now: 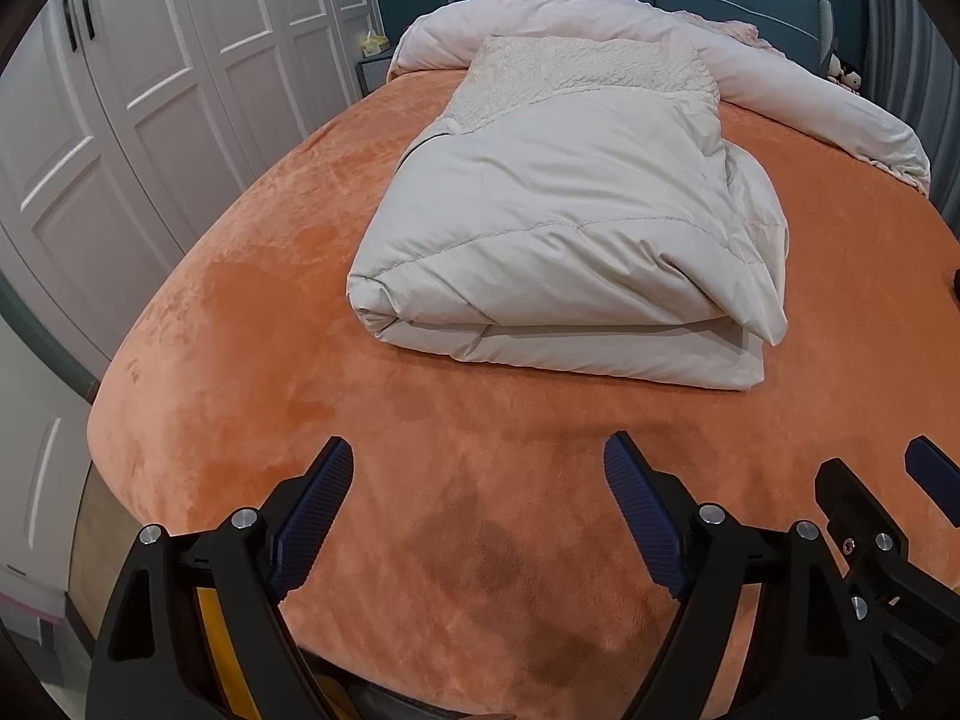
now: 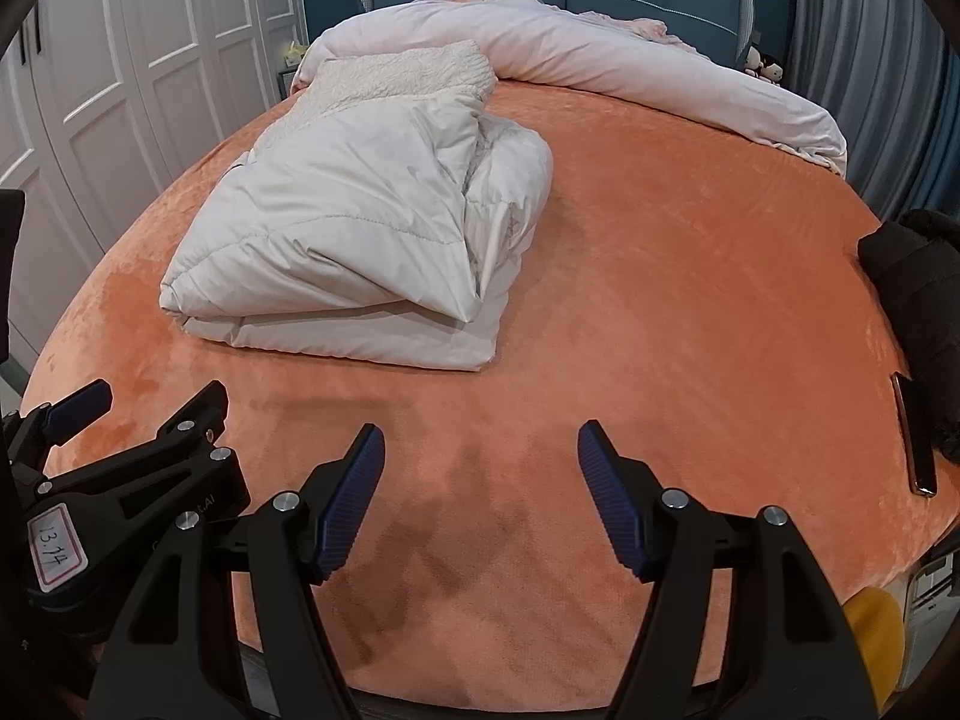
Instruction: Fold large clothes
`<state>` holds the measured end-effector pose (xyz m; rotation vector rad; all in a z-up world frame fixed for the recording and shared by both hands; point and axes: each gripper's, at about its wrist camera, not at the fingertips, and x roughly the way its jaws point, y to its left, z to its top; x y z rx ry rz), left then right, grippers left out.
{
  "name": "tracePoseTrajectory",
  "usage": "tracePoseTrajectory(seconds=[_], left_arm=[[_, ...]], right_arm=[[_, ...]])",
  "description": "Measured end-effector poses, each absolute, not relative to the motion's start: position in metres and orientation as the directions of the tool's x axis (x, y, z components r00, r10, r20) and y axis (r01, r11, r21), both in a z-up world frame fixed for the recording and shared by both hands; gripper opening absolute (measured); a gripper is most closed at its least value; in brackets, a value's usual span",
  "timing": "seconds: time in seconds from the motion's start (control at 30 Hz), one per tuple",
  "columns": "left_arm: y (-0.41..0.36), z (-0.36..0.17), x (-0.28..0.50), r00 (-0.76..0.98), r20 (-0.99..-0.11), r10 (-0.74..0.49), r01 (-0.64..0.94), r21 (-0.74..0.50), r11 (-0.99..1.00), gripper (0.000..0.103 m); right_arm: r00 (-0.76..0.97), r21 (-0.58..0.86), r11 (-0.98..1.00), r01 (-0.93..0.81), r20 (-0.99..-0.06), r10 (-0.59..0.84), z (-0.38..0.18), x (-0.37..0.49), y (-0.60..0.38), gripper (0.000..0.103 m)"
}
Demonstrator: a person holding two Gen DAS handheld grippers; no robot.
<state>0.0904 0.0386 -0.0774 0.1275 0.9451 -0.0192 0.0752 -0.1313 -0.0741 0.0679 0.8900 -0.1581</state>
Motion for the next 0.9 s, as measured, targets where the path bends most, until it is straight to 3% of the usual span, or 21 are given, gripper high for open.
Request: tracePoseTrajectory(seconds=[0.9], left_arm=[[0.037, -0.0776, 0.0893, 0.585, -0.81, 0.04, 0.077, 0.104, 0.992, 0.078]], right_arm=[[0.615, -0.01, 0.985, 0.171, -0.78, -0.115, -0.0768, 0.0756, -0.1296, 0.064]])
